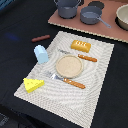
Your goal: Interact with the objects in diverse but meaningful ways.
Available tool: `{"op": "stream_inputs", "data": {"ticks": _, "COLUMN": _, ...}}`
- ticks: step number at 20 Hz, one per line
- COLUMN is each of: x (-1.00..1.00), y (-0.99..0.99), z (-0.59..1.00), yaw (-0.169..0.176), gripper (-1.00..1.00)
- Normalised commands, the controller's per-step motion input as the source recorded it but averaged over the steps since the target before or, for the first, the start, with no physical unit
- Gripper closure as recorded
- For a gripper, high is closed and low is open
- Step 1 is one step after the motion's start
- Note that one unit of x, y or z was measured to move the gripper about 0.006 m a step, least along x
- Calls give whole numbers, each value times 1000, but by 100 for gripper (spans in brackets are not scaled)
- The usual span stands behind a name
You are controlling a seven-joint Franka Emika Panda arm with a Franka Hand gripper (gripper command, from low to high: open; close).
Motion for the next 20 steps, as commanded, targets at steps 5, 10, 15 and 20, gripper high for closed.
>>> {"op": "stream_inputs", "data": {"ticks": 5, "x": -11, "y": -159, "z": -138, "yaw": 0, "gripper": -100}}
{"op": "stream_inputs", "data": {"ticks": 10, "x": 33, "y": -177, "z": -194, "yaw": 0, "gripper": -100}}
{"op": "stream_inputs", "data": {"ticks": 15, "x": -65, "y": -294, "z": -363, "yaw": 0, "gripper": -100}}
{"op": "stream_inputs", "data": {"ticks": 20, "x": -98, "y": -122, "z": -532, "yaw": 11, "gripper": -100}}
